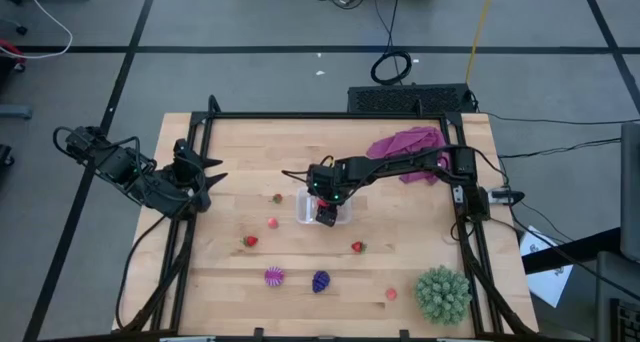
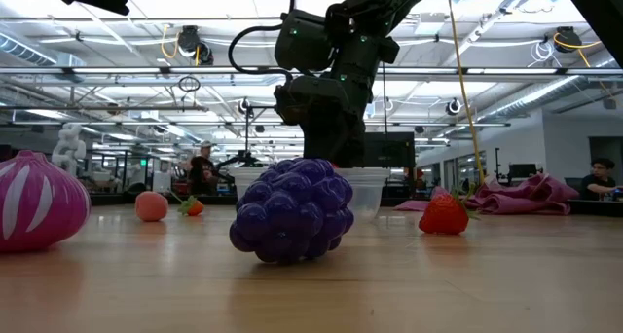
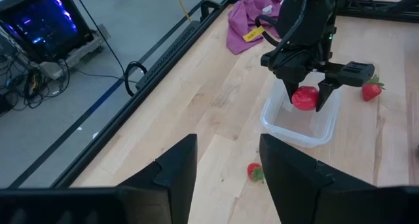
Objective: Pick and placing Produce into tupperware
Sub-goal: Put the red dragon fruit into the transparent container
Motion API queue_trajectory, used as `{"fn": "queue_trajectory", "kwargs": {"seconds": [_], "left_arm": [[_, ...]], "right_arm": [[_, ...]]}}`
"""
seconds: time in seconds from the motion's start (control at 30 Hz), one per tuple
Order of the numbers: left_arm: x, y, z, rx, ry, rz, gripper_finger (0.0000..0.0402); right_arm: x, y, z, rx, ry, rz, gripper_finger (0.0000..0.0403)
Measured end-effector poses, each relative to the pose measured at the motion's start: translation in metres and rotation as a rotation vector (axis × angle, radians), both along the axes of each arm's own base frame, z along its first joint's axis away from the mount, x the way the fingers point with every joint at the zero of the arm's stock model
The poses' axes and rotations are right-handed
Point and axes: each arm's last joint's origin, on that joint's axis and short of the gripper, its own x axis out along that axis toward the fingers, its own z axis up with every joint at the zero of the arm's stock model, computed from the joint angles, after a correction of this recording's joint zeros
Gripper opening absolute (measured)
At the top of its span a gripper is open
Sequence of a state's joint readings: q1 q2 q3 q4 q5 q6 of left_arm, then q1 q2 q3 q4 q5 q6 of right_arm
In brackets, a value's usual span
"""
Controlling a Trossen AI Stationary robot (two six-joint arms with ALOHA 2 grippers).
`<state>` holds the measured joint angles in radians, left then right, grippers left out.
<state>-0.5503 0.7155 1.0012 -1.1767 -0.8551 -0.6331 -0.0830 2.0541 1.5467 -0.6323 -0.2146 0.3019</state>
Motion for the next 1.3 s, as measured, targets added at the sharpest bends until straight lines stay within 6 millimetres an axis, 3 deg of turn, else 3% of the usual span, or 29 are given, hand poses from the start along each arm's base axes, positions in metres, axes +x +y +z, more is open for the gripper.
{"fn": "queue_trajectory", "kwargs": {"seconds": [1.0,1.3], "left_arm": [[0.000,0.000,0.000,-0.001,0.000,-0.001,0.0170],[0.000,0.000,0.000,-0.002,-0.002,-0.001,0.0170]], "right_arm": [[0.000,0.000,0.000,-0.001,-0.002,0.004,0.0236],[0.002,0.002,0.022,-0.027,-0.113,0.000,0.0236]]}}
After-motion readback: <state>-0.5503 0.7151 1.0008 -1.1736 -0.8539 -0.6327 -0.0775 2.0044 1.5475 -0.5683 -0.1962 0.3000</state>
